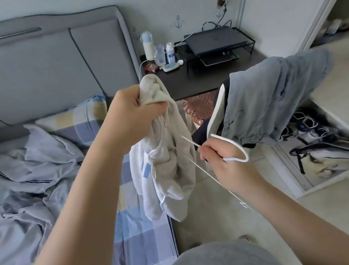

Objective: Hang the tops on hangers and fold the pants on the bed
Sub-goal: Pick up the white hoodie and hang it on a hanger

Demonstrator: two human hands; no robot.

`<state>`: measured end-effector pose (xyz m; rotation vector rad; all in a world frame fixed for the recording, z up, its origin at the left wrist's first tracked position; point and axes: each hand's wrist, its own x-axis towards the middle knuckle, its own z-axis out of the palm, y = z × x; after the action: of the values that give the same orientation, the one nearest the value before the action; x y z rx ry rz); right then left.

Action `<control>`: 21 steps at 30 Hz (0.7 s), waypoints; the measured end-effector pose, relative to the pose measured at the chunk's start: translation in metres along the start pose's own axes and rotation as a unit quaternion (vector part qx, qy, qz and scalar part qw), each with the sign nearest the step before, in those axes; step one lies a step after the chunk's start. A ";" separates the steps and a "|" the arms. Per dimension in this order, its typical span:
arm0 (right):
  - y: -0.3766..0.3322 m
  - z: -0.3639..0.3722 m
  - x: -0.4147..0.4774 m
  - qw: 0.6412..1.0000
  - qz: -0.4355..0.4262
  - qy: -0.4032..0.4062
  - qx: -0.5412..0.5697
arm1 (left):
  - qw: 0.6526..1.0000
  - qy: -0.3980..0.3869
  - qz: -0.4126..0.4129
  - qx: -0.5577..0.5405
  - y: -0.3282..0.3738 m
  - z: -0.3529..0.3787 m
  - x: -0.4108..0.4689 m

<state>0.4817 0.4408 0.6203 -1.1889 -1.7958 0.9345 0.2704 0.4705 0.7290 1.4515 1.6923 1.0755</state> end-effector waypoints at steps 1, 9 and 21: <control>0.001 0.009 0.005 1.000 0.024 -0.005 -0.008 | 1.000 -0.003 -0.004 -0.010 0.000 0.001 -0.005; -0.011 0.026 0.020 0.995 -0.057 0.053 0.069 | 0.995 -0.063 -0.050 -0.051 -0.009 0.014 -0.033; -0.018 0.020 0.039 0.988 -0.033 -0.052 0.142 | 0.950 0.045 0.158 0.264 -0.047 0.012 -0.046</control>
<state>0.4470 0.4690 0.6353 -0.9114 -1.7022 1.1873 0.2683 0.4255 0.6803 2.0969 1.9538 0.8903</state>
